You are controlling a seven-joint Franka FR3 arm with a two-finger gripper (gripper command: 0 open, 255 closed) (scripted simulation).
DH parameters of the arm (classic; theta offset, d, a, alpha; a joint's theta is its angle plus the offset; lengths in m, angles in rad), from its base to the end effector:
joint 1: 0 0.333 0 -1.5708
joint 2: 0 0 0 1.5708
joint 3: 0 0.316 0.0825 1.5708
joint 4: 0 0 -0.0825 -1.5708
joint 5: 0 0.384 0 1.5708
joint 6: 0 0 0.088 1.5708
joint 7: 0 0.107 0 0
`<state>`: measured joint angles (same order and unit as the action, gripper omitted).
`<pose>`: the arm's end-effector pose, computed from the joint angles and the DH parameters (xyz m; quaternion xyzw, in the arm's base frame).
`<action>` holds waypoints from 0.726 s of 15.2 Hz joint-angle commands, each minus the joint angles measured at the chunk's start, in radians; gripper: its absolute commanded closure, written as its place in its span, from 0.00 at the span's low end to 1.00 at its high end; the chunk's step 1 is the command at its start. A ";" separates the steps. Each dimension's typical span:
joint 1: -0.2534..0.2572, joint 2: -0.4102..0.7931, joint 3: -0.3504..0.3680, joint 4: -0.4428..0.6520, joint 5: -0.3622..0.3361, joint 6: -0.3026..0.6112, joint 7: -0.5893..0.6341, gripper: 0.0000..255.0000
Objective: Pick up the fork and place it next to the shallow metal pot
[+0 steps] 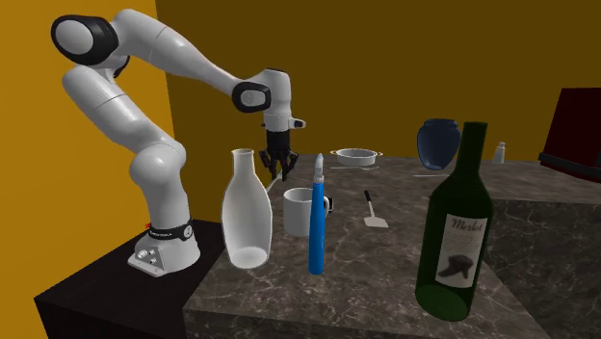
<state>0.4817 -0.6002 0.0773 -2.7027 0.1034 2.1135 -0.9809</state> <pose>0.2965 0.1895 0.4102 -0.7404 -0.6718 -0.0101 0.0209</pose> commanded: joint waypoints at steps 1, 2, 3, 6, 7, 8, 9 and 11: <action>0.000 -0.012 -0.001 0.019 -0.001 -0.032 0.002 1.00; 0.000 -0.018 -0.001 0.029 -0.002 -0.048 0.003 1.00; -0.001 -0.023 -0.002 0.039 -0.003 -0.063 0.004 1.00; -0.002 -0.037 -0.004 0.071 -0.006 -0.109 0.006 1.00; -0.002 -0.039 -0.004 0.075 -0.006 -0.114 0.006 1.00; 0.007 -0.007 0.013 0.098 0.003 -0.104 0.025 1.00; 0.015 0.025 0.029 0.121 0.010 -0.094 0.045 1.00; 0.028 0.089 0.061 0.172 0.021 -0.077 0.083 1.00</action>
<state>0.5016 -0.5426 0.1207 -2.5606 0.1180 2.0328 -0.9207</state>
